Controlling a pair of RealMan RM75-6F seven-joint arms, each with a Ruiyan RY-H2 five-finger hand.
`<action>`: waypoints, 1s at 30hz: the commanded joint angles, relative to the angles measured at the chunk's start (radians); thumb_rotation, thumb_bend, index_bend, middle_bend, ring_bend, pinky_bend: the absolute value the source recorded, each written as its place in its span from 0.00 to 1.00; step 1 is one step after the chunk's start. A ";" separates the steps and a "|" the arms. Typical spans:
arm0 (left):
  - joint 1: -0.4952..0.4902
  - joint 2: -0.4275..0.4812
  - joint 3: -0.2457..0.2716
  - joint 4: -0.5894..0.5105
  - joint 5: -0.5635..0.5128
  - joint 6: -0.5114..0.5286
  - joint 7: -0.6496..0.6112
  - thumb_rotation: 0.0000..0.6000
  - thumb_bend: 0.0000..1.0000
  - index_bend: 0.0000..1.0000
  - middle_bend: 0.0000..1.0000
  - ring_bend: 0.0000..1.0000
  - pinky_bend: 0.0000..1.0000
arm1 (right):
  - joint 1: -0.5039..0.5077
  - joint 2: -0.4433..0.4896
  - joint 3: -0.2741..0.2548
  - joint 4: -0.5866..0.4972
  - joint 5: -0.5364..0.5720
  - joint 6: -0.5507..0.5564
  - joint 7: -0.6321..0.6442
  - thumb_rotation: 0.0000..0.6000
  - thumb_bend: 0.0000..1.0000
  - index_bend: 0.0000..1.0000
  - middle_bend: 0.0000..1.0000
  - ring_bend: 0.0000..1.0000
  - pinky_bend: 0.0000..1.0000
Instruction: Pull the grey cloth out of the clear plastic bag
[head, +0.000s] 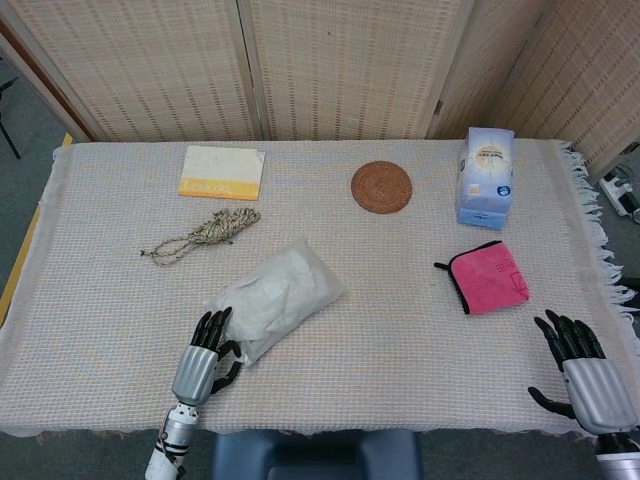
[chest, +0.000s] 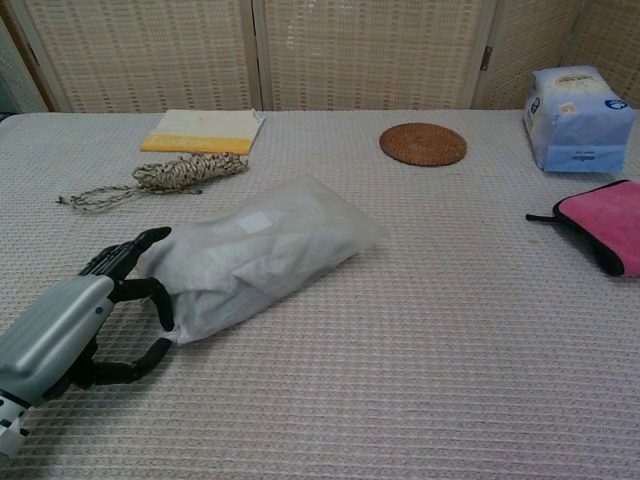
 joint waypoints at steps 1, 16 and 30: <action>0.000 -0.002 0.001 -0.002 -0.003 -0.003 -0.001 1.00 0.53 0.64 0.01 0.00 0.00 | 0.000 -0.001 0.000 0.000 0.000 -0.001 -0.001 1.00 0.12 0.00 0.00 0.00 0.00; 0.017 0.044 0.036 -0.078 0.035 0.066 0.022 1.00 0.64 0.70 0.03 0.00 0.00 | -0.005 -0.004 -0.004 -0.002 -0.012 0.002 -0.010 1.00 0.12 0.00 0.00 0.00 0.00; 0.038 0.115 0.085 -0.166 0.072 0.078 0.060 1.00 0.63 0.71 0.04 0.00 0.00 | 0.077 -0.124 0.039 0.066 -0.060 -0.055 0.012 1.00 0.19 0.09 0.00 0.00 0.00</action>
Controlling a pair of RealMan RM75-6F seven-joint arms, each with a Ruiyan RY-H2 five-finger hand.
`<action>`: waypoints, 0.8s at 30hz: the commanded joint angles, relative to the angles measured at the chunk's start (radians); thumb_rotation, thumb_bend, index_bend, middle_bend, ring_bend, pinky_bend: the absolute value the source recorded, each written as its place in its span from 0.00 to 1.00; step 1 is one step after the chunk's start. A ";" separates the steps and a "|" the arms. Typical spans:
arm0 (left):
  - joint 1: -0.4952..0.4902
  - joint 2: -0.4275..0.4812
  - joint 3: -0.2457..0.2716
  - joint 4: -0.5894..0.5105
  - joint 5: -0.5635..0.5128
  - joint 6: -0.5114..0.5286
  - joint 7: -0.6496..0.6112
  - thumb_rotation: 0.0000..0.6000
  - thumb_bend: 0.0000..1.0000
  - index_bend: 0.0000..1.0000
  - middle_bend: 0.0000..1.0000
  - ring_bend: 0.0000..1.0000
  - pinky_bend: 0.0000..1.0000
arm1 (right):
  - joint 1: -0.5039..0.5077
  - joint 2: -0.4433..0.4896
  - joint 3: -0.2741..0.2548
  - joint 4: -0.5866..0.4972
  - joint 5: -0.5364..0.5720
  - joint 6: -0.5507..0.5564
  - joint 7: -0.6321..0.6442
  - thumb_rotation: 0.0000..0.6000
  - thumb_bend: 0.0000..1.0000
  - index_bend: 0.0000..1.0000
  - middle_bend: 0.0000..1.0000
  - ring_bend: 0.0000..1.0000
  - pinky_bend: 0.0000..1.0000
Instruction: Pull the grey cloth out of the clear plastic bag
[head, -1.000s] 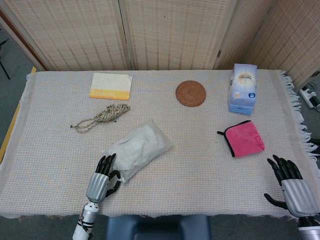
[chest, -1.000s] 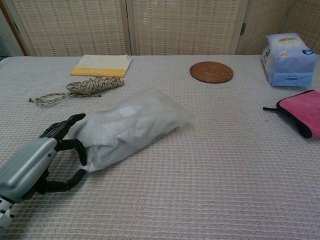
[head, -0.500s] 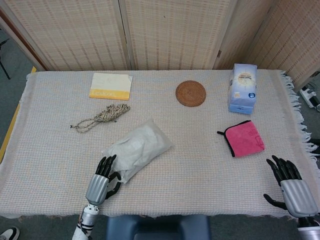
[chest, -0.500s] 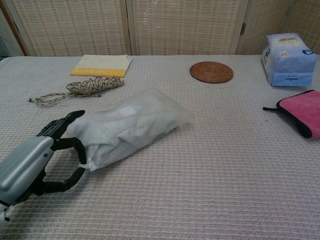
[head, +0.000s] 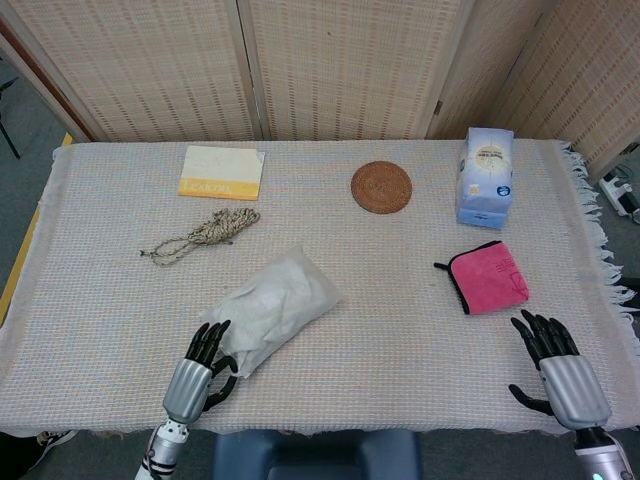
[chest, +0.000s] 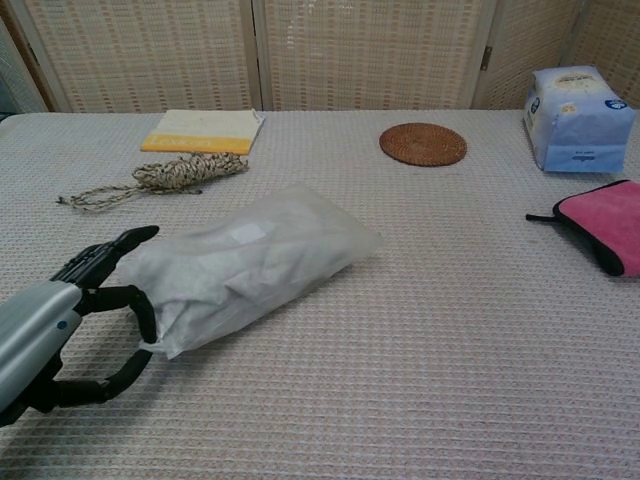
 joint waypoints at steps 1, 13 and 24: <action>0.000 0.000 0.003 -0.003 0.003 -0.010 0.010 1.00 0.63 0.71 0.04 0.00 0.00 | 0.064 -0.074 0.045 0.042 -0.018 -0.040 0.029 1.00 0.20 0.14 0.00 0.00 0.00; -0.010 -0.013 -0.006 -0.008 0.010 -0.021 0.022 1.00 0.63 0.71 0.04 0.00 0.00 | 0.296 -0.497 0.205 0.338 0.126 -0.252 0.020 1.00 0.24 0.44 0.00 0.00 0.00; -0.028 0.002 -0.028 -0.019 0.003 -0.034 0.021 1.00 0.62 0.71 0.04 0.00 0.00 | 0.427 -0.681 0.294 0.474 0.250 -0.354 0.039 1.00 0.24 0.44 0.00 0.00 0.00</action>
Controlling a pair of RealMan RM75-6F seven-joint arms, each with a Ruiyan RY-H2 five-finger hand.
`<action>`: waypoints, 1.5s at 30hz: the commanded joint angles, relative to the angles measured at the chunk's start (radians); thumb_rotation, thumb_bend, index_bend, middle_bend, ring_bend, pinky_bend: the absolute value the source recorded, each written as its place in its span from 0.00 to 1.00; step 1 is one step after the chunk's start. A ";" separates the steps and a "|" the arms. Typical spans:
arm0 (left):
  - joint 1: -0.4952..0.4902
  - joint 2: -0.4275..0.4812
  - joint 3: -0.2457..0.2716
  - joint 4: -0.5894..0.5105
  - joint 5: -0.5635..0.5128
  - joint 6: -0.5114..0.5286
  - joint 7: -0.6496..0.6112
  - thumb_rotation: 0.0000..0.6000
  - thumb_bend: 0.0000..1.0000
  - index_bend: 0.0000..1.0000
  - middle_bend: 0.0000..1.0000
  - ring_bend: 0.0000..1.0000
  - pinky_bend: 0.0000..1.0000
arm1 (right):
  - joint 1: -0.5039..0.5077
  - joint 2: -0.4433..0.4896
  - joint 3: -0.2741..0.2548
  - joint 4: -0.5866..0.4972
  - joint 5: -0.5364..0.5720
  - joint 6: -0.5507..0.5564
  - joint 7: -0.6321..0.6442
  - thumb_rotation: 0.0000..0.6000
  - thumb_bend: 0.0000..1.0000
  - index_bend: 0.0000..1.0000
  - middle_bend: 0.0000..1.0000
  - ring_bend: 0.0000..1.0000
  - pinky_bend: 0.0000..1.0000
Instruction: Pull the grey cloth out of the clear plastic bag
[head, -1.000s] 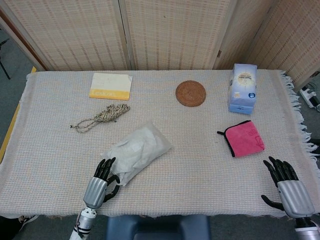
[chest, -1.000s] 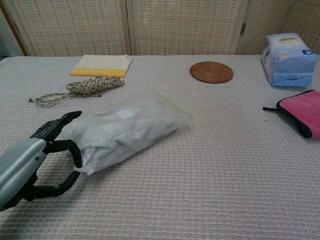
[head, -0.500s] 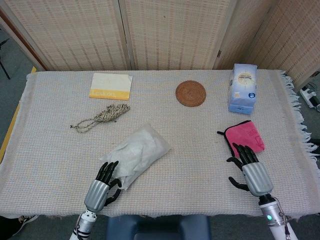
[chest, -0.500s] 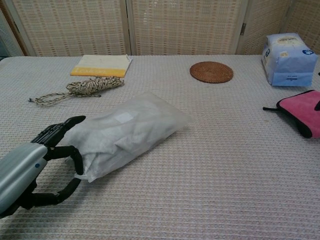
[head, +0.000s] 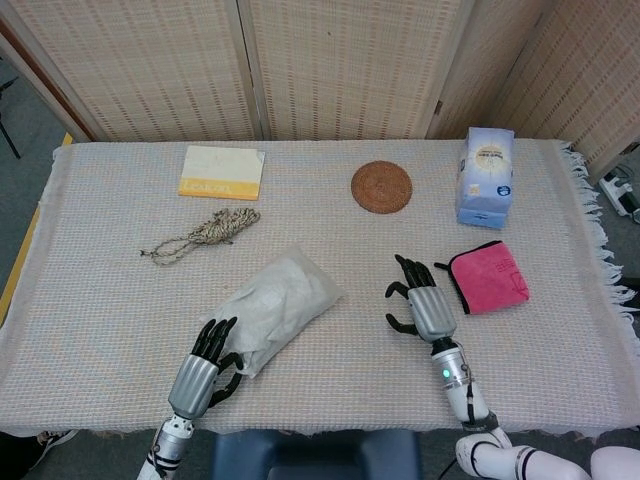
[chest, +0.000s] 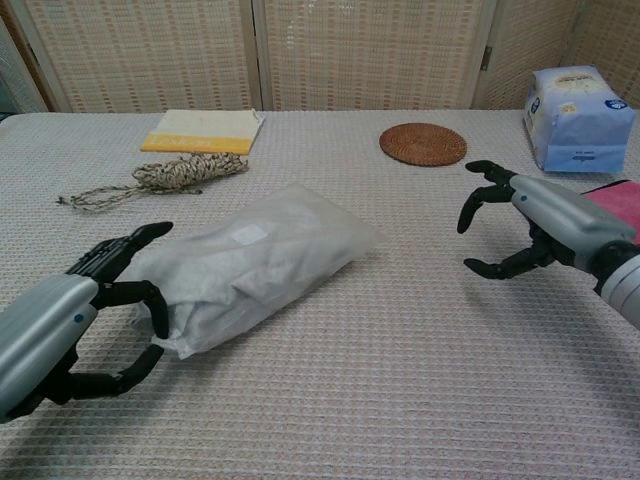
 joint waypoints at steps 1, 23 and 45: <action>-0.005 0.002 -0.006 0.001 -0.003 -0.005 0.000 1.00 0.62 0.71 0.04 0.00 0.00 | 0.034 -0.032 0.023 0.016 0.030 -0.031 0.004 1.00 0.24 0.44 0.00 0.00 0.00; -0.033 0.028 -0.038 -0.039 -0.014 -0.011 0.005 1.00 0.62 0.71 0.04 0.00 0.00 | 0.206 -0.180 0.097 0.109 0.156 -0.122 -0.047 1.00 0.32 0.44 0.00 0.00 0.00; -0.043 0.057 -0.059 -0.056 -0.031 -0.009 -0.011 1.00 0.62 0.71 0.04 0.00 0.00 | 0.237 -0.216 0.107 0.169 0.224 -0.103 -0.064 1.00 0.57 0.66 0.04 0.00 0.00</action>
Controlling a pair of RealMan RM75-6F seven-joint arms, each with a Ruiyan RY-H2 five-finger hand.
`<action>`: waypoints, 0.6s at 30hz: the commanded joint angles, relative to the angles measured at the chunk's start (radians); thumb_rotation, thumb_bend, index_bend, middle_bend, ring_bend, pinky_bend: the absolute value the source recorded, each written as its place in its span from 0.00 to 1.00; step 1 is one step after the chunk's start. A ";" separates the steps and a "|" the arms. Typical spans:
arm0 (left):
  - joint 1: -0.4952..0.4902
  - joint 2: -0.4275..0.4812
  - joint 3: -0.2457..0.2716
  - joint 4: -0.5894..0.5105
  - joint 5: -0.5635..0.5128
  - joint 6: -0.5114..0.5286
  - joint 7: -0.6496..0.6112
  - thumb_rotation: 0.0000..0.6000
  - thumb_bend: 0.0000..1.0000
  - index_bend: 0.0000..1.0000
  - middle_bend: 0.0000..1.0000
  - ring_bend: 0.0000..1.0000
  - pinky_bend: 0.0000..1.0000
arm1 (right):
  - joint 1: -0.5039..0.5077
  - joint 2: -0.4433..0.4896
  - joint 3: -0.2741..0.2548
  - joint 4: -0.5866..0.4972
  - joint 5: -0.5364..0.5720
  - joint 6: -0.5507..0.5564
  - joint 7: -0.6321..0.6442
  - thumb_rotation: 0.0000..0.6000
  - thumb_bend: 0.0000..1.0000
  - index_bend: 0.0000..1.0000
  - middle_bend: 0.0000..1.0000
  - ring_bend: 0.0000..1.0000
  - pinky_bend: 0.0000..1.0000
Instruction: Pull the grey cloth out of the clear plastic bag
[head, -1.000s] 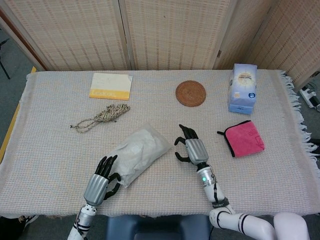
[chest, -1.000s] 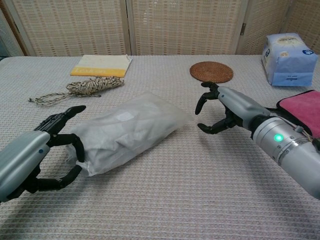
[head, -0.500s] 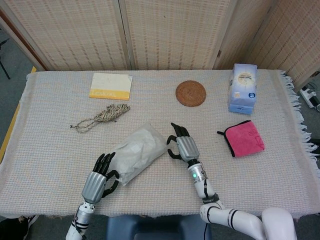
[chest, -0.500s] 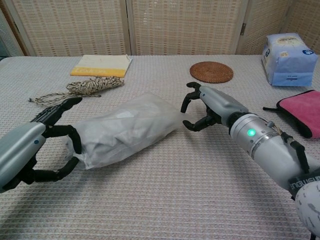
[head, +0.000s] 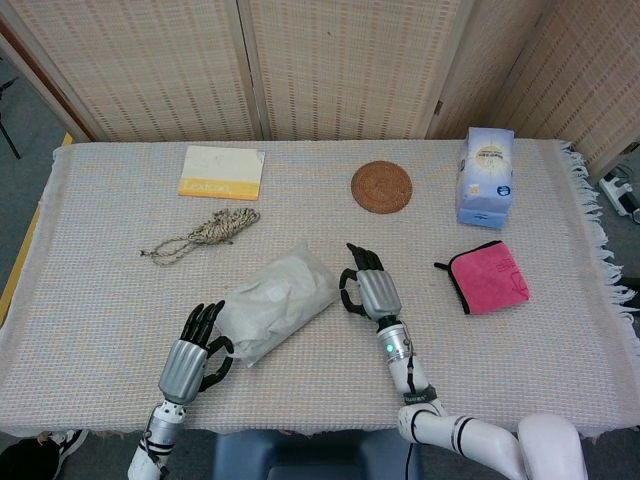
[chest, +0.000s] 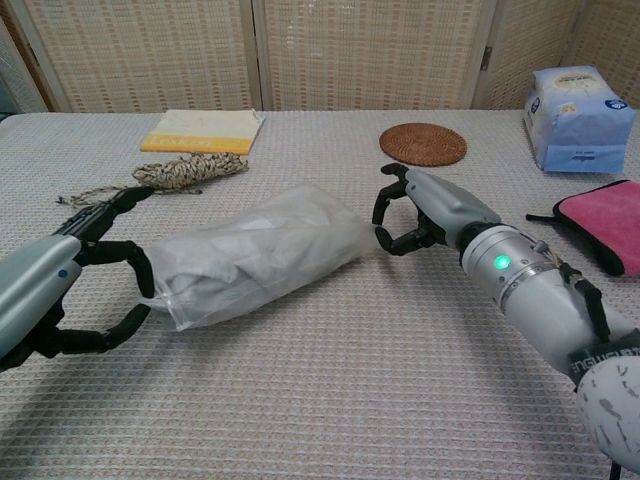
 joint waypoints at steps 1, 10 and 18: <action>0.000 0.002 -0.003 0.005 -0.002 0.001 -0.002 1.00 0.62 0.71 0.04 0.00 0.00 | -0.003 0.005 0.000 0.007 0.004 0.005 0.006 1.00 0.57 0.66 0.04 0.00 0.00; 0.000 0.040 -0.035 0.068 -0.037 0.006 -0.037 1.00 0.61 0.71 0.04 0.00 0.00 | -0.032 0.083 0.009 0.005 0.011 0.034 0.030 1.00 0.57 0.69 0.06 0.00 0.00; 0.010 0.116 -0.066 0.149 -0.079 0.013 -0.105 1.00 0.61 0.71 0.04 0.00 0.00 | -0.069 0.190 0.019 0.004 0.030 0.048 0.039 1.00 0.57 0.69 0.06 0.00 0.00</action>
